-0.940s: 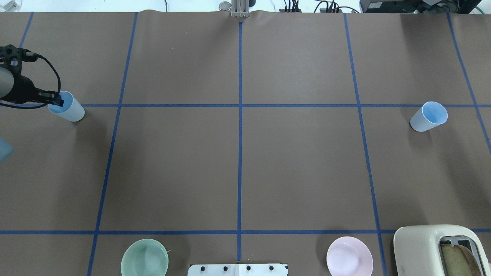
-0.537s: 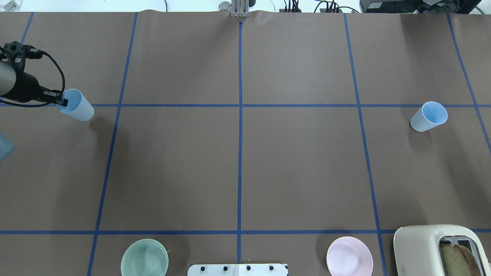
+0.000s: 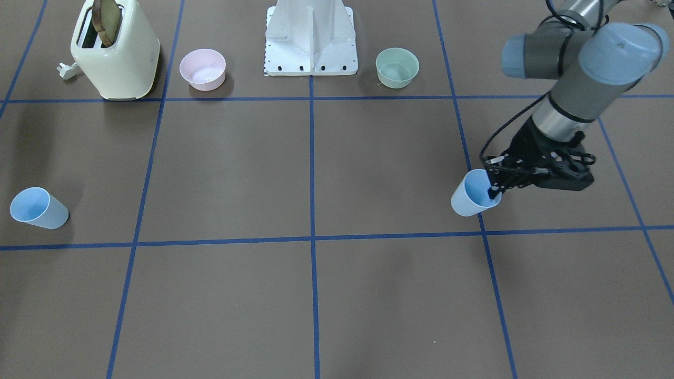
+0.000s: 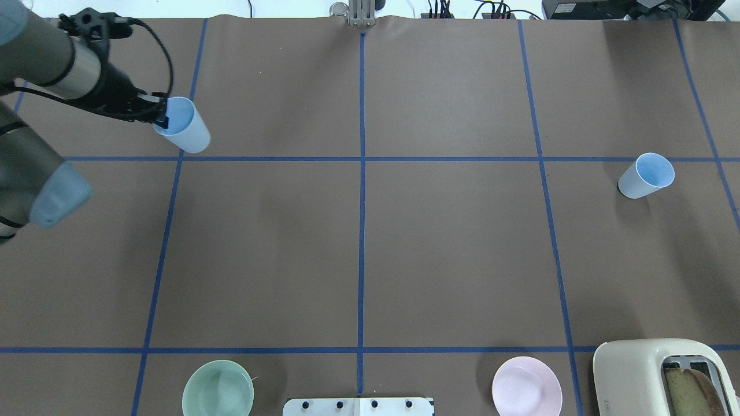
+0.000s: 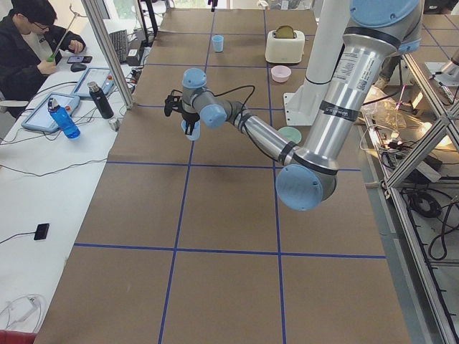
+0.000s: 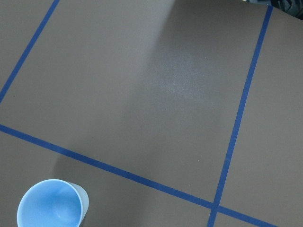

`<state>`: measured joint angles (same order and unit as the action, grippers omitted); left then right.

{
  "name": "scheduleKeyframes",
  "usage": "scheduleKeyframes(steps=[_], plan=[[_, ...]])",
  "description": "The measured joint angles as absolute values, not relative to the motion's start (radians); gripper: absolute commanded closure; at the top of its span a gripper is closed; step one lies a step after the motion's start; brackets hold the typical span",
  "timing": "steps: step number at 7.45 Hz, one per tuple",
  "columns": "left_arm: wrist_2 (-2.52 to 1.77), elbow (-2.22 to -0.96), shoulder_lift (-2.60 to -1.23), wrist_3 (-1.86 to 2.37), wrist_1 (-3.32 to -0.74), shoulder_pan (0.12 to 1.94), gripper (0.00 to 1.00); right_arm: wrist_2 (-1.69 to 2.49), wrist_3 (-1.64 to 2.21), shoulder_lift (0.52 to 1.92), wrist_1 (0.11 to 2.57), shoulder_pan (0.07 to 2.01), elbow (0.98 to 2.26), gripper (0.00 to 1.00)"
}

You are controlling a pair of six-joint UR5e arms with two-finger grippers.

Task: Stack blue cups with both arms
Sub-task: 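Carry the held cup with the left gripper to the table's center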

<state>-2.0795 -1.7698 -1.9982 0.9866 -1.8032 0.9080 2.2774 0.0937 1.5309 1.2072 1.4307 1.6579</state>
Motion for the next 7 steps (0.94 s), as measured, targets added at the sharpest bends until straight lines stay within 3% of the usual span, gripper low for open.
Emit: scheduleKeyframes(steps=[2, 4, 7], plan=[[-1.908, -1.749, -2.154, 1.196, -1.743, 0.687, 1.0, 2.278, 0.096, 1.531, 1.207, 1.43, 1.659, 0.0], [-1.769, -1.648, -2.295, 1.299, -1.721, 0.546, 1.0, 2.279, 0.097, 1.531, 1.207, 1.43, 1.66, 0.0], [-1.671, -1.593, -2.341, 1.327, -1.718, 0.456, 0.98, 2.279, 0.098, 1.531, 1.207, 1.43, 1.661, 0.0]])
